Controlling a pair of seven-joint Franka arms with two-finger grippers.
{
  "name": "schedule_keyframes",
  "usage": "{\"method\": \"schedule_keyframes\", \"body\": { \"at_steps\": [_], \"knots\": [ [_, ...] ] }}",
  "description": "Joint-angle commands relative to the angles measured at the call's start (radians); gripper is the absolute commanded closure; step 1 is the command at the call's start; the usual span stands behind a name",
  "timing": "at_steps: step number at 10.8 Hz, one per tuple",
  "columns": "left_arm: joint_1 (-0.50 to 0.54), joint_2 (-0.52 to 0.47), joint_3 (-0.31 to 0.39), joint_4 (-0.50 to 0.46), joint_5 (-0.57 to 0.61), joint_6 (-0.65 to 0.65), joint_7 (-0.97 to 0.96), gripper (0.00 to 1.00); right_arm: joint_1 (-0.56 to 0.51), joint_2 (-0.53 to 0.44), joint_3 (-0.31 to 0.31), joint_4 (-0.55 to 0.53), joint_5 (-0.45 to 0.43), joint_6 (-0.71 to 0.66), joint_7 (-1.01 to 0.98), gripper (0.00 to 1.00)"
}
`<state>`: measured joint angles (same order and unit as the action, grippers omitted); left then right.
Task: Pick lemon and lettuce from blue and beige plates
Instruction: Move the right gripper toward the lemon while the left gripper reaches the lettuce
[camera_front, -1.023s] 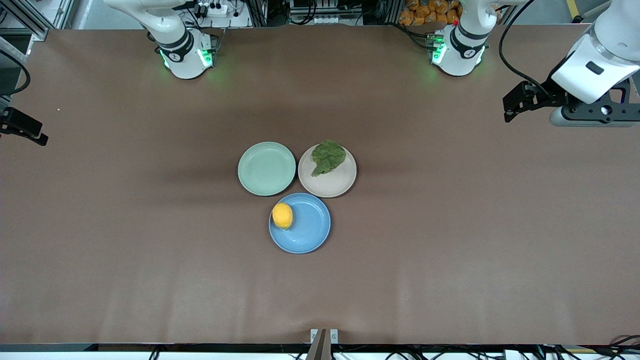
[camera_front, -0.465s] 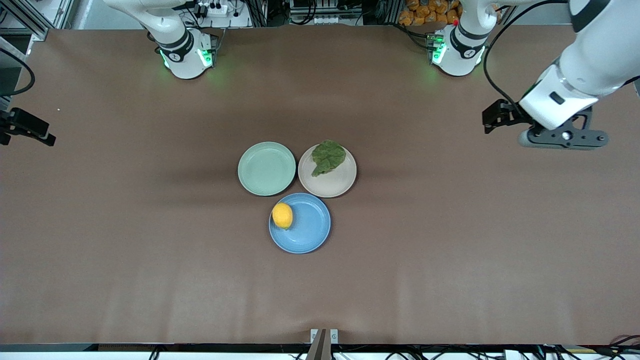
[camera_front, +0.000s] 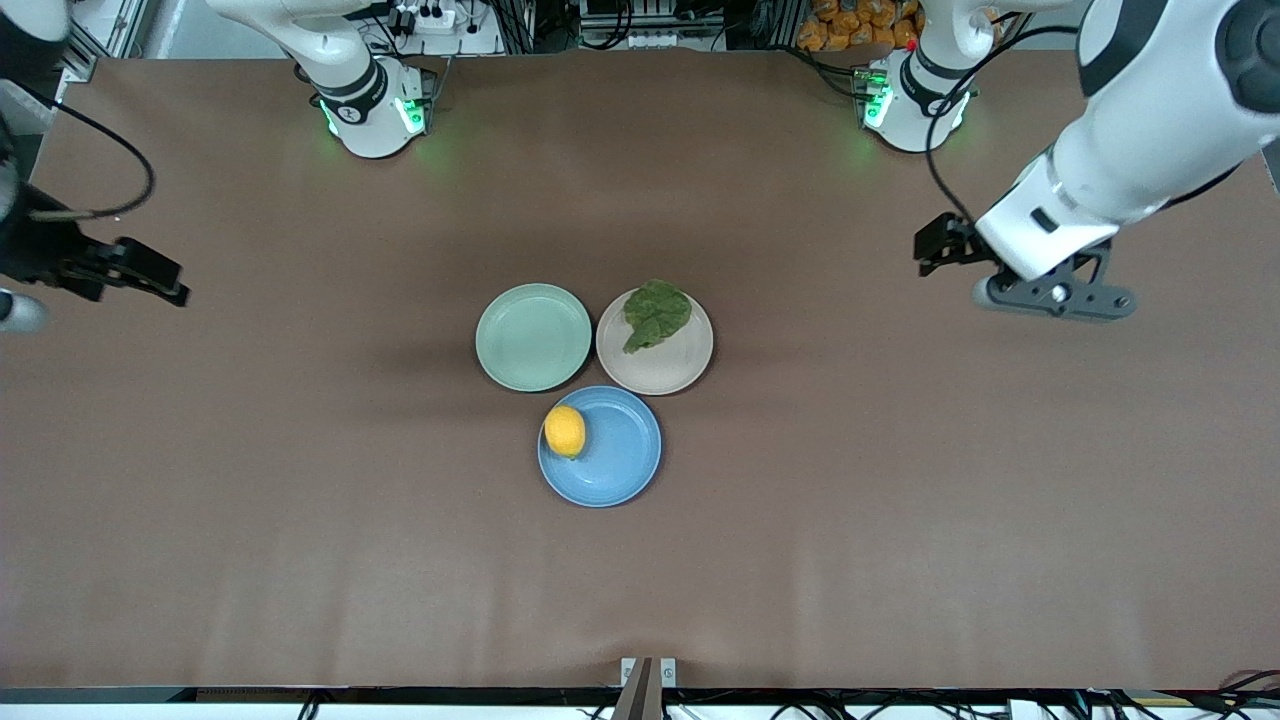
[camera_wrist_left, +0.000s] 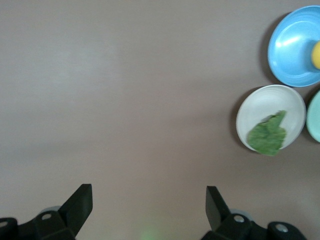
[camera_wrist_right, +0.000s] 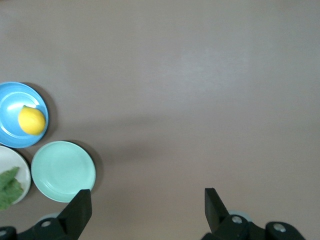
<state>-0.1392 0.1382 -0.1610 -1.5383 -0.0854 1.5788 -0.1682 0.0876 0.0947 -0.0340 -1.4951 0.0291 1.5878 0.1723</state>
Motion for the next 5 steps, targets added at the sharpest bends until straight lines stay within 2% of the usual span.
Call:
{"method": "schedule_keyframes", "body": {
  "at_steps": [1, 3, 5],
  "knots": [
    [-0.049, 0.093, -0.003, 0.024, -0.034, 0.038, -0.016, 0.0, 0.01, 0.061, 0.061, -0.004, 0.017, 0.07, 0.136, 0.0],
    [-0.106, 0.151, -0.003, 0.024, -0.034, 0.096, -0.095, 0.0, 0.049, 0.132, 0.095, -0.002, 0.017, 0.16, 0.231, 0.0],
    [-0.17, 0.23, -0.003, 0.024, -0.034, 0.197, -0.218, 0.0, 0.057, 0.227, 0.17, -0.001, 0.017, 0.274, 0.271, 0.0]
  ]
}}
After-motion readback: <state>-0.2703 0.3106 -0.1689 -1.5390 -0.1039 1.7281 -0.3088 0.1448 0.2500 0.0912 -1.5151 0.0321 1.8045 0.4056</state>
